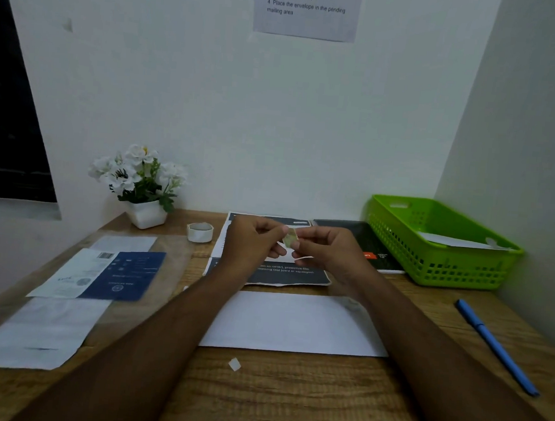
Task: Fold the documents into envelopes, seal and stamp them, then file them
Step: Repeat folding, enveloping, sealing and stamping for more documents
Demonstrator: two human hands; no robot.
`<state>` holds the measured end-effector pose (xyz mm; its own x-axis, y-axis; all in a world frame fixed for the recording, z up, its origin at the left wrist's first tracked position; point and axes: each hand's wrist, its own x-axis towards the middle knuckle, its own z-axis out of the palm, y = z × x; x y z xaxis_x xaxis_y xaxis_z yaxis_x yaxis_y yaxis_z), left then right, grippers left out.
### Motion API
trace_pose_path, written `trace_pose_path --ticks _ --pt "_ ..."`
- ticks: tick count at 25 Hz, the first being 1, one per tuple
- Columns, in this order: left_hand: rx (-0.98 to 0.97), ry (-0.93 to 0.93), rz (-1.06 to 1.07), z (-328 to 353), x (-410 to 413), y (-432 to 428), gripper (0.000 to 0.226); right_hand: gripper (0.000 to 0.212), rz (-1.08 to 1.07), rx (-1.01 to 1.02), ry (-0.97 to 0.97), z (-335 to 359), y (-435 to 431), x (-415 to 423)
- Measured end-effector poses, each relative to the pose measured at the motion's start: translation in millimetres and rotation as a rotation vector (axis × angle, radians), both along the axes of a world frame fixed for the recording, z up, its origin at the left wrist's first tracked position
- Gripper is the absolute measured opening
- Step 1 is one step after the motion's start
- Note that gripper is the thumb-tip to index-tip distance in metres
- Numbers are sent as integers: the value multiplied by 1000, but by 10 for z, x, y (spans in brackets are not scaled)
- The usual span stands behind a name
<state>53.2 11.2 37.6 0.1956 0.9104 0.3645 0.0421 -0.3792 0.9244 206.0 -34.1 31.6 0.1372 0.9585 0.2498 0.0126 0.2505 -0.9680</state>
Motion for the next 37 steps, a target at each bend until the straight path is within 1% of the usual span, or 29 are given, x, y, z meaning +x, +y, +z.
trace_pose_path --ticks 3,5,16,19,22,26,29,32,34,36,37 --pt "-53 -48 -48 7 -46 45 9 24 9 -2 -22 -1 -2 4" --pt "-58 -72 -84 10 -70 38 11 27 11 3 -35 4 -11 10" --pt "-61 -112 -152 12 -105 24 14 21 1 24 -43 25 -19 23" --pt "-58 -104 -158 -2 -113 34 13 19 -35 65 0 9 15 41" --pt "-38 -76 -157 -5 -97 37 11 22 -47 136 71 -6 51 43" --pt "-6 -67 -145 -12 -90 50 14 24 -25 168 27 -12 64 30" --pt "54 -15 -152 -40 -96 52 14 22 10 167 -55 -17 48 23" --pt "143 83 -167 -70 -81 54 11 11 -8 161 -138 -2 11 7" --pt "134 106 -200 -87 -60 52 6 10 -47 145 -129 15 -7 40" --pt "84 166 -215 -117 -30 33 29 12 -111 136 -70 25 -17 111" --pt "77 237 -214 -134 -19 9 36 11 -153 126 -39 24 -30 137"
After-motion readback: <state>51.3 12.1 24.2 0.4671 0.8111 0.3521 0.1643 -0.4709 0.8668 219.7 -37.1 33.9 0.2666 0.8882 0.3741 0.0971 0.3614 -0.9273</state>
